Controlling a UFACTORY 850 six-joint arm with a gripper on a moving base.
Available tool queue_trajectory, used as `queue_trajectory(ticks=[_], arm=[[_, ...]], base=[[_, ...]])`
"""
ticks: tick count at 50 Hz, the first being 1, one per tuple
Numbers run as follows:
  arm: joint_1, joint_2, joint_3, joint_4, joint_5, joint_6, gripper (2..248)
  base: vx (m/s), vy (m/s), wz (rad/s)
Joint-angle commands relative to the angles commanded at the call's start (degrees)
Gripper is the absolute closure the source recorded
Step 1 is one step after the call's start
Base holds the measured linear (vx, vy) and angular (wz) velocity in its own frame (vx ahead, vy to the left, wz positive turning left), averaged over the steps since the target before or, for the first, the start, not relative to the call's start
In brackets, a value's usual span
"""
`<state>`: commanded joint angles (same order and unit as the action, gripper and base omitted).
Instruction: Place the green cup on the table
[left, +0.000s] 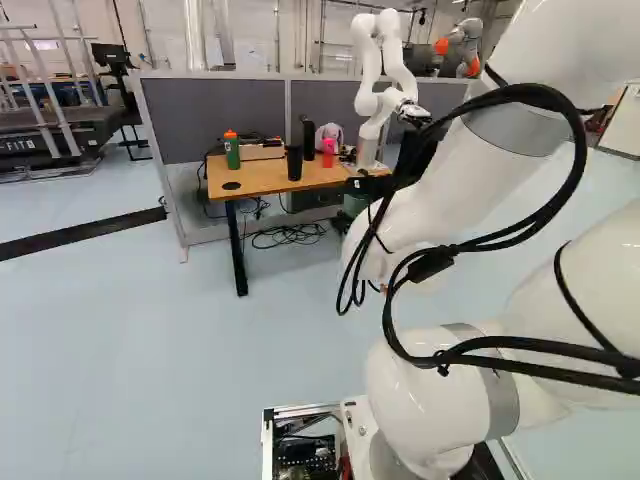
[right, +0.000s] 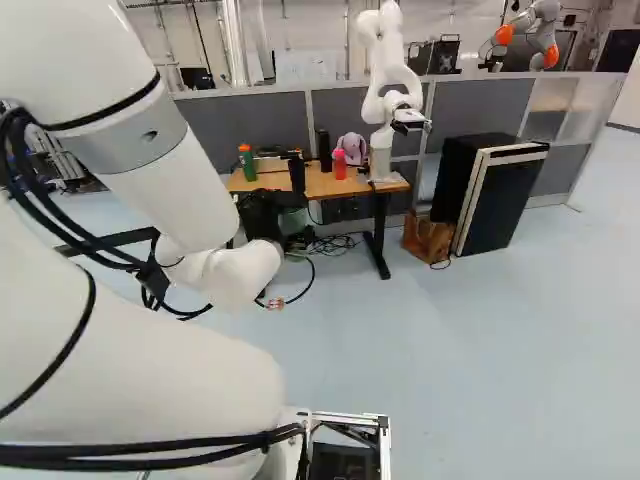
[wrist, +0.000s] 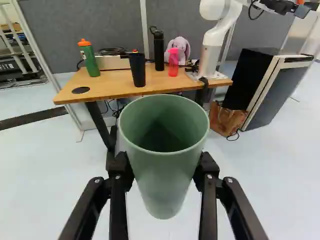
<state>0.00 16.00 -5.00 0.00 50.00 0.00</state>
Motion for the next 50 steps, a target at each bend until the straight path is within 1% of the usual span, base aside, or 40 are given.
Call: queue_trajectory(ticks=[43, 44, 50], arm=[[0.00, 0.00, 0.00, 0.00, 0.00, 0.00, 124], [0.00, -1.22, -1.02, 0.00, 0.00, 0.00, 124], [0.00, -2.39, -2.03, 0.00, 0.00, 0.00, 124]], base=[[0.384, 0.003, -0.013], [0.351, 0.024, 0.012], [0.217, 0.015, 0.122]])
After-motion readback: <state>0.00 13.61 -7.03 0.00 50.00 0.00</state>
